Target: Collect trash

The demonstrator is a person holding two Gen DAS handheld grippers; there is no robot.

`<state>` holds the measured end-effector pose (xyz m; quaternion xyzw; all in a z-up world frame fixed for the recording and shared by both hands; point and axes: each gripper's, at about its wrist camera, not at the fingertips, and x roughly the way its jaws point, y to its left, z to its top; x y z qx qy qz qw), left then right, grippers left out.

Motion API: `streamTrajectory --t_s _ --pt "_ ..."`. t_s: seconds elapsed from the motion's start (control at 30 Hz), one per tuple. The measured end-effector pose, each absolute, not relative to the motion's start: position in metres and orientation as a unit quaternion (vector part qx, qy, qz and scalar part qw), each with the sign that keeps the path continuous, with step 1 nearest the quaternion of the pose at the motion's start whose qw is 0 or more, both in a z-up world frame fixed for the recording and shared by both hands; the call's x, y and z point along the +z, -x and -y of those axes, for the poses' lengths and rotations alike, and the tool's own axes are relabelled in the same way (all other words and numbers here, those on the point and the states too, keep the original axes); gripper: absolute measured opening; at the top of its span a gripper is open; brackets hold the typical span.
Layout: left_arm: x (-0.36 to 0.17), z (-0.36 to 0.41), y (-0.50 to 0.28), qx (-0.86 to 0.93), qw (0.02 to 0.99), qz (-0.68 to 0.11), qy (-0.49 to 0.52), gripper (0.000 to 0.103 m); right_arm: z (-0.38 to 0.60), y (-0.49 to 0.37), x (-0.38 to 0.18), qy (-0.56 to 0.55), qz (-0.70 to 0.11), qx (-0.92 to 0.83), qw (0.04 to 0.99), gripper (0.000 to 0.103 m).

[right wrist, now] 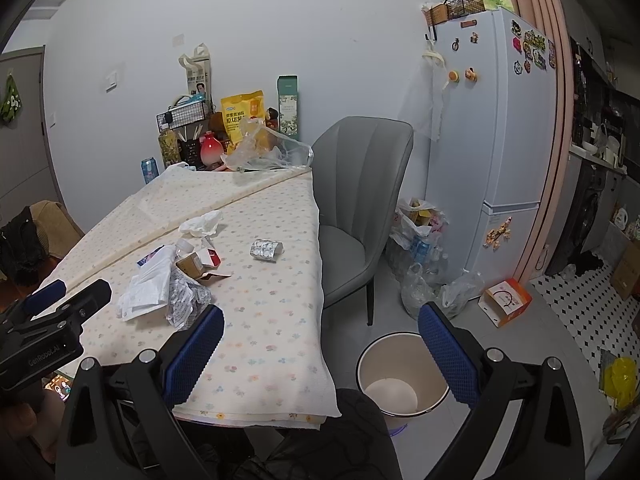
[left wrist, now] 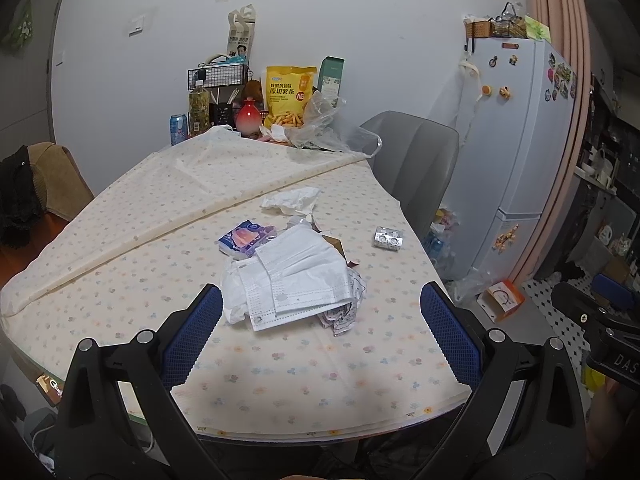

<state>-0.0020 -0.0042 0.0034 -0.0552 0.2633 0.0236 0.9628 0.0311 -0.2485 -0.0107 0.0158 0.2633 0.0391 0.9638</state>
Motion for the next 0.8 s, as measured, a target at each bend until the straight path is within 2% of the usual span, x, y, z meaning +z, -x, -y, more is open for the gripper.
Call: streamTrajectory --t_s 0.8 --pt "0.0029 -0.0012 -0.0002 0.015 0.963 -0.261 0.066 0.098 0.25 -0.0328 -0.0114 -0.018 -0.271 0.04 0.962 0.095"
